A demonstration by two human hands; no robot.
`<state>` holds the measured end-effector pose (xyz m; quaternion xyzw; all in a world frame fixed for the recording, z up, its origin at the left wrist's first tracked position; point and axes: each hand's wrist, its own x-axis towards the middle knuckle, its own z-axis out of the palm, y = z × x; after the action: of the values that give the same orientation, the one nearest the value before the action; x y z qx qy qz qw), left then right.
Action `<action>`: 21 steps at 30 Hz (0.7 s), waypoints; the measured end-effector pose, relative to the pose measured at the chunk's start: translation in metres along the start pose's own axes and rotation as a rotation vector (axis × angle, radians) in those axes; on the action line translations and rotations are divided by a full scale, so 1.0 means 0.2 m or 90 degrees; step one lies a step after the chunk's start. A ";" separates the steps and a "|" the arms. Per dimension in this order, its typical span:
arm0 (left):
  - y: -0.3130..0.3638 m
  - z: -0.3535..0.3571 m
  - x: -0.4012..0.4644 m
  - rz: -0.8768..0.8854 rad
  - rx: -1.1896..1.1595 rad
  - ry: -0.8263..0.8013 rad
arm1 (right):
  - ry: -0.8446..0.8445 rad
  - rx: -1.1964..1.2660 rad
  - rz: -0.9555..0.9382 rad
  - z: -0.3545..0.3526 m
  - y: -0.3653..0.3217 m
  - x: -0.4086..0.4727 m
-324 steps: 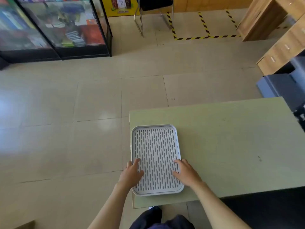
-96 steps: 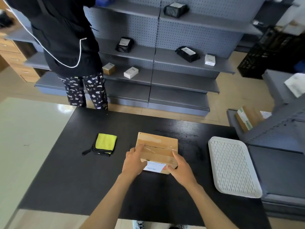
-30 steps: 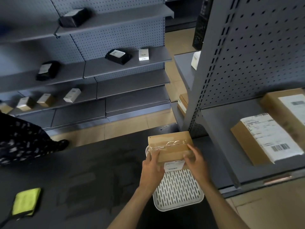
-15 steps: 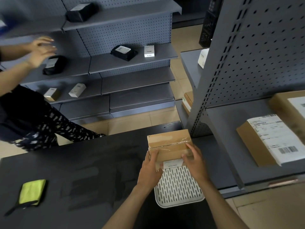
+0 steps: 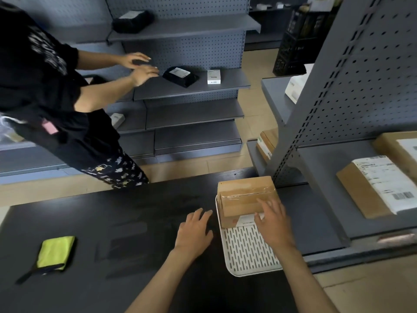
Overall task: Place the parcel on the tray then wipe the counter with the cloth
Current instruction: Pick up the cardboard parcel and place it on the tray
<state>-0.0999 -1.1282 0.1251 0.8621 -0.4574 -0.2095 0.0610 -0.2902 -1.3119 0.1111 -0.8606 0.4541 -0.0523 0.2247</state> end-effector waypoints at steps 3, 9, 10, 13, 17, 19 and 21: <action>-0.19 -0.02 -0.13 -0.002 0.029 0.009 | -0.004 0.010 -0.040 0.04 -0.16 -0.06; -0.57 -0.05 -0.41 -0.043 0.025 0.012 | -0.036 -0.022 -0.123 0.18 -0.56 -0.24; -0.64 -0.05 -0.46 -0.051 0.021 0.013 | -0.040 -0.022 -0.128 0.22 -0.61 -0.27; -0.82 -0.03 -0.58 -0.078 0.000 0.016 | -0.051 -0.043 -0.156 0.34 -0.76 -0.36; -1.02 0.00 -0.72 -0.110 -0.009 0.018 | -0.106 -0.079 -0.187 0.48 -0.93 -0.47; -1.09 0.02 -0.77 -0.125 -0.024 0.013 | -0.140 -0.095 -0.197 0.53 -1.01 -0.51; -1.14 0.03 -0.82 -0.139 -0.030 0.006 | -0.169 -0.105 -0.214 0.57 -1.06 -0.55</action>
<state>-0.0090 -0.8633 0.1010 0.9059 -0.3557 -0.2218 0.0605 -0.1591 -1.0811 0.1133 -0.9389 0.2737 0.0623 0.1993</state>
